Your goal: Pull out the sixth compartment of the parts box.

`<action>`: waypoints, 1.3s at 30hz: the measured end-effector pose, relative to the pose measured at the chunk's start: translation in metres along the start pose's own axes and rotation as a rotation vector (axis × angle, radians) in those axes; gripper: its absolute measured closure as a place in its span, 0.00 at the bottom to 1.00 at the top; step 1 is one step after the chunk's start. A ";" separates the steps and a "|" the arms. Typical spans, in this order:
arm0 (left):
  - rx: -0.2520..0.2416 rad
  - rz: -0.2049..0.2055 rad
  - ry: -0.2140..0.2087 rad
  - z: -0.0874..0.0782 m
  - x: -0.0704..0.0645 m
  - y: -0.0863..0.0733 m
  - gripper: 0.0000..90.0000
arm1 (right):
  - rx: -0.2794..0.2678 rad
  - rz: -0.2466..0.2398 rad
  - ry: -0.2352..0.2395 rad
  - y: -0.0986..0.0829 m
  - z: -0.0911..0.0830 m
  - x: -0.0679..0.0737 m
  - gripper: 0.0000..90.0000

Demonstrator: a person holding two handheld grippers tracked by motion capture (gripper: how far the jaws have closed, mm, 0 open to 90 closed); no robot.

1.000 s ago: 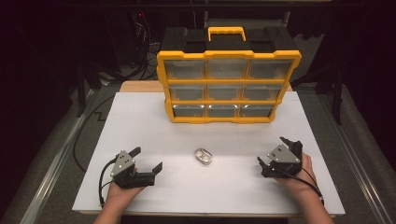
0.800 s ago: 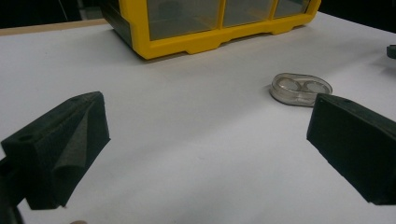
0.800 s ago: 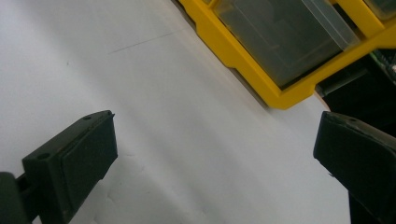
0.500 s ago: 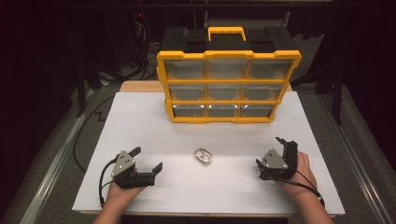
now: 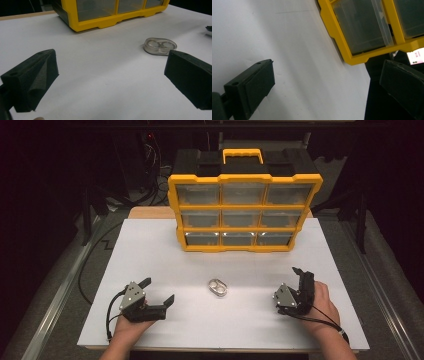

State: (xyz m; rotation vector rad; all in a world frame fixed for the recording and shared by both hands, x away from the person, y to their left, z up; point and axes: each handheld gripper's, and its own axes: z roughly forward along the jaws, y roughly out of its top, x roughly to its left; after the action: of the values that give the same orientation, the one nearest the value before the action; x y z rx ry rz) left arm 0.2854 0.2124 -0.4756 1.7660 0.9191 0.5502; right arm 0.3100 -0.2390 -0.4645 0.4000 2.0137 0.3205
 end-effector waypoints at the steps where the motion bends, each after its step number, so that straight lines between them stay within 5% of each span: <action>1: 0.000 -0.001 0.001 0.000 0.000 0.000 0.00 | 0.004 -0.012 -0.004 0.001 0.000 0.001 0.00; 10: 0.001 0.001 0.000 0.000 0.000 0.000 0.00 | 0.022 -0.139 -0.046 0.006 -0.002 0.006 0.00; 20: -0.009 -0.003 -0.007 0.000 0.000 0.000 0.00 | 0.042 -0.220 -0.081 0.009 -0.001 0.011 0.01; 39: -0.017 0.019 -0.006 0.000 0.001 0.001 0.01 | 0.047 -0.236 -0.112 0.017 0.002 0.014 0.05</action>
State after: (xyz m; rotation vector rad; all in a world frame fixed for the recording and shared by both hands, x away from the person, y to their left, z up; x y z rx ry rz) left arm 0.2863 0.2134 -0.4741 1.7614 0.8923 0.5635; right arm 0.3081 -0.2174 -0.4701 0.2012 1.9374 0.1026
